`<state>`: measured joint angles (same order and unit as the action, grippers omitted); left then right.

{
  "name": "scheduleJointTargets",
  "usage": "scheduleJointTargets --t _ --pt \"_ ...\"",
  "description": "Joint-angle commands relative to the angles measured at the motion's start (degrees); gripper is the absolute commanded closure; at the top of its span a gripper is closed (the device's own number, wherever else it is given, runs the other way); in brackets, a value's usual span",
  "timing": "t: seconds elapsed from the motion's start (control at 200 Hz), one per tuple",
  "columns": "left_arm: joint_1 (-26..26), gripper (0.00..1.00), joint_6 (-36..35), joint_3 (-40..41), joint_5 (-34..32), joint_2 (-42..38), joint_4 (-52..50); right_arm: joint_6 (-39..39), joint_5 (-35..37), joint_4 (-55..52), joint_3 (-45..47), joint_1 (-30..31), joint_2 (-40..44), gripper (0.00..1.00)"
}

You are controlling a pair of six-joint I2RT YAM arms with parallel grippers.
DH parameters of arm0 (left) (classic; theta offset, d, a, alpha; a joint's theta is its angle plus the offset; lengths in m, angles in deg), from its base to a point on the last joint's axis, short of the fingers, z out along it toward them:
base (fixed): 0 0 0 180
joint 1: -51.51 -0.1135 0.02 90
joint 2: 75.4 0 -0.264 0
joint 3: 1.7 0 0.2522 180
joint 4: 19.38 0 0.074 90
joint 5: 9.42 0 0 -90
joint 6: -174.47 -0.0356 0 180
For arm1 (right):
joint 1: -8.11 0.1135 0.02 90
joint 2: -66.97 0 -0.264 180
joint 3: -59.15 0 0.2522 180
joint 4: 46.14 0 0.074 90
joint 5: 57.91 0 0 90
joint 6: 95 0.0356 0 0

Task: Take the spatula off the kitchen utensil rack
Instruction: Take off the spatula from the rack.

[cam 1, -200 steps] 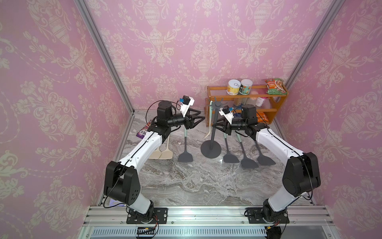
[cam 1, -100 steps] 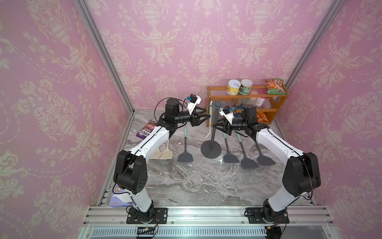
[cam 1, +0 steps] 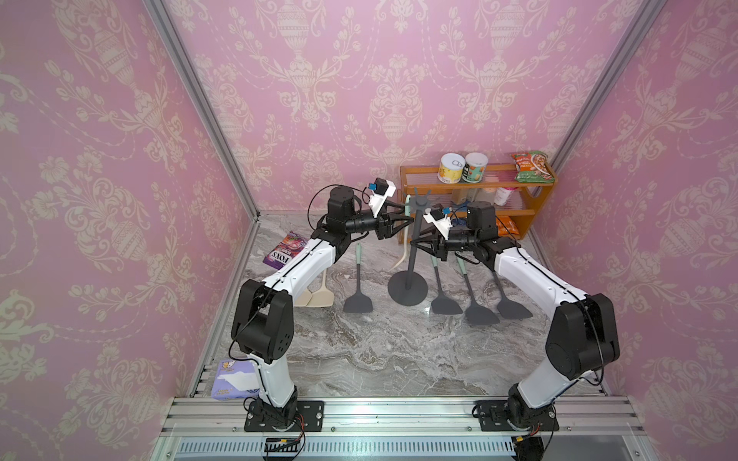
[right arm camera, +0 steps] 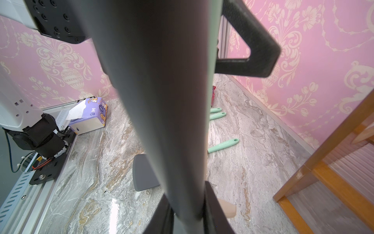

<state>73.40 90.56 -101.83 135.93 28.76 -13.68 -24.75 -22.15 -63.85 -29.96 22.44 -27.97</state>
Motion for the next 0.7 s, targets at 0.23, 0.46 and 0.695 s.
scheduleJointTargets --t 0.23,0.46,0.695 --pt "0.52 0.7 1.91 -2.92 4.91 1.19 0.48 3.88 -1.23 -10.38 1.62 -0.18 -1.92 1.0" --pt "0.46 0.84 -2.98 -2.79 0.53 -0.85 -4.82 3.86 -0.65 -10.3 2.48 -0.35 -1.54 1.0" --pt "0.43 0.91 -6.56 -1.28 -4.66 -3.63 -6.93 3.76 -0.52 -10.42 2.8 -0.53 -1.05 1.0"
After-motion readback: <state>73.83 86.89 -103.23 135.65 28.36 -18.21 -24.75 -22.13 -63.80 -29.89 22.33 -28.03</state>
